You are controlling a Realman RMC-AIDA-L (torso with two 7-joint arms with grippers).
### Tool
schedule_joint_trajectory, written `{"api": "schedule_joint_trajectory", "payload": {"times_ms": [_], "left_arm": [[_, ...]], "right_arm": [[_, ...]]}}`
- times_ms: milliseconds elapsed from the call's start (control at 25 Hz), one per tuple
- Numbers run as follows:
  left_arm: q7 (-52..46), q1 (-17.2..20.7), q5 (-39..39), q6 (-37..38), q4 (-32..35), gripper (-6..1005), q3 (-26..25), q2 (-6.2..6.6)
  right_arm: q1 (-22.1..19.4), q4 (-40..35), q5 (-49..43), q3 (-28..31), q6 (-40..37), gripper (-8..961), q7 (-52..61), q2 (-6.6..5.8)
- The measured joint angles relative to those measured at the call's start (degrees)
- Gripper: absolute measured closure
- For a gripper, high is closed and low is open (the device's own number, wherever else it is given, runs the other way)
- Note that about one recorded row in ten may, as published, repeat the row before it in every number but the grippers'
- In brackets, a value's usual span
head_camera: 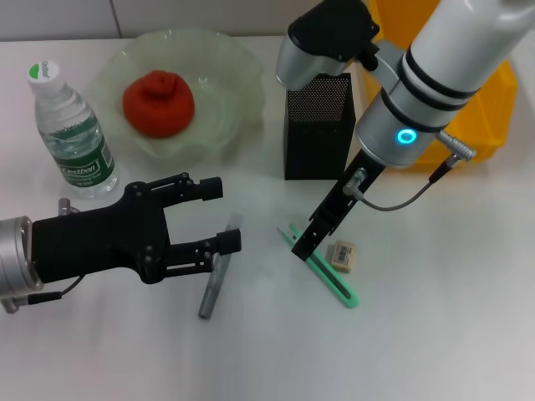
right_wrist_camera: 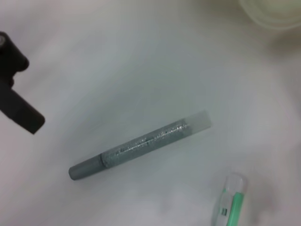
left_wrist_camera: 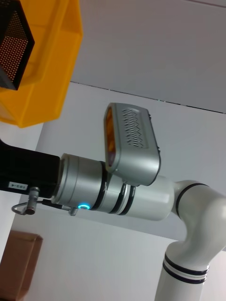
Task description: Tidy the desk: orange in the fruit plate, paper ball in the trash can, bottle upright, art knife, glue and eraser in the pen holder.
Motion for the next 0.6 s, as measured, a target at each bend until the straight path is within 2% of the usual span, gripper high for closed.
{"api": "schedule_joint_trajectory", "payload": {"times_ms": [520, 600], "left_arm": [[0.02, 0.26, 0.0, -0.37, -0.72, 231, 0.04, -0.01], [0.02, 0.27, 0.0, -0.41, -0.8, 232, 0.04, -0.01]], "right_arm": [[-0.04, 3.3, 2.61, -3.57, 3.41, 211, -0.03, -0.03], [-0.12, 3.78, 3.55, -4.33, 4.05, 275, -0.03, -0.04]]}}
